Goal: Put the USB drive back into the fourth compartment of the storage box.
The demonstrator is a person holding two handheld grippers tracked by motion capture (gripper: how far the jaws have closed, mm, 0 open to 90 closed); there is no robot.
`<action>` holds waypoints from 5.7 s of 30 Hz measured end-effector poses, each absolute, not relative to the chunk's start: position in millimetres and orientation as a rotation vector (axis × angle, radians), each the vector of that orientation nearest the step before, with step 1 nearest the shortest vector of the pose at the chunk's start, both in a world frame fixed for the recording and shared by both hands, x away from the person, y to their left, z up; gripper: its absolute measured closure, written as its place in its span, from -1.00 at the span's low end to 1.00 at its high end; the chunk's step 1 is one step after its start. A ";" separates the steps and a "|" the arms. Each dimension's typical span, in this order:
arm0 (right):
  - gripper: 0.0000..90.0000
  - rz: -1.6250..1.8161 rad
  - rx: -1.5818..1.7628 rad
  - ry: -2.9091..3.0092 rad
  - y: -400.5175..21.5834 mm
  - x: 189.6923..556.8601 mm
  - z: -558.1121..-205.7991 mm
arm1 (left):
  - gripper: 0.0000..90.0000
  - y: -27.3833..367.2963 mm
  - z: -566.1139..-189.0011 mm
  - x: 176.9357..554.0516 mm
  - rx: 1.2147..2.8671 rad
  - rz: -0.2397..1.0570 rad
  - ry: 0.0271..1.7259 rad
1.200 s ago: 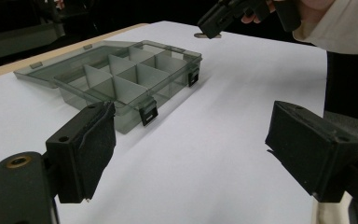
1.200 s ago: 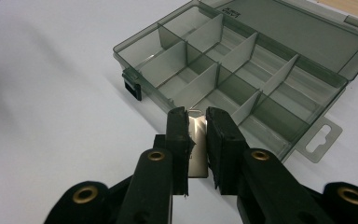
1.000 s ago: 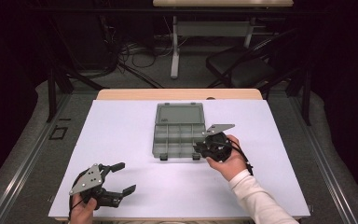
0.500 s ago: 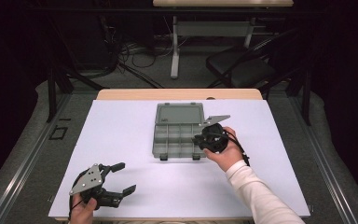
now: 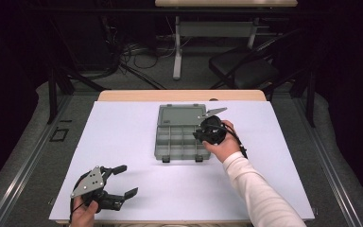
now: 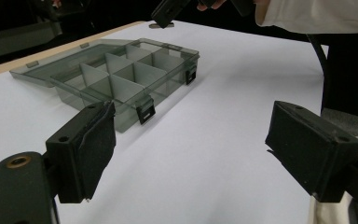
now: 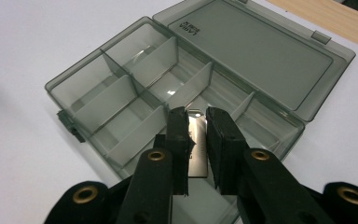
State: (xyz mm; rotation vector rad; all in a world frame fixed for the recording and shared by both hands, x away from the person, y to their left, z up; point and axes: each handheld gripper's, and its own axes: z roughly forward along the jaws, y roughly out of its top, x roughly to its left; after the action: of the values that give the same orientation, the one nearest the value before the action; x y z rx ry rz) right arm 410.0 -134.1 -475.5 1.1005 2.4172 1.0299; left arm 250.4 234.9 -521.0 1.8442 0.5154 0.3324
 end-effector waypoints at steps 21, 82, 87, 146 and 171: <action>0.76 1.022 1.057 2.424 -143.9 432.4 -486.7 | -0.65 234.9 -520.9 250.2 1.845 0.330 0.514; 0.76 0.907 1.040 2.443 -150.5 454.8 -515.0 | -0.65 234.2 -521.7 253.2 1.844 0.328 0.521; 0.77 0.913 1.038 2.436 -150.6 454.6 -514.3 | -0.65 233.9 -521.7 252.7 1.842 0.329 0.519; -0.62 1.288 1.065 2.200 -162.8 358.7 -458.1 | -0.65 231.0 -521.5 253.8 1.850 0.316 0.506; -1.00 1.286 1.076 2.049 -223.9 266.8 -493.7 | -0.65 231.9 -521.9 253.9 1.840 0.318 0.515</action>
State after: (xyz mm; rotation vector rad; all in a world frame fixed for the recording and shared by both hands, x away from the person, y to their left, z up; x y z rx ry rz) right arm 266.8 -223.9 -493.7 1.0755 2.0489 1.2863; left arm 253.9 231.9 -521.9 1.8396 0.5150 0.3178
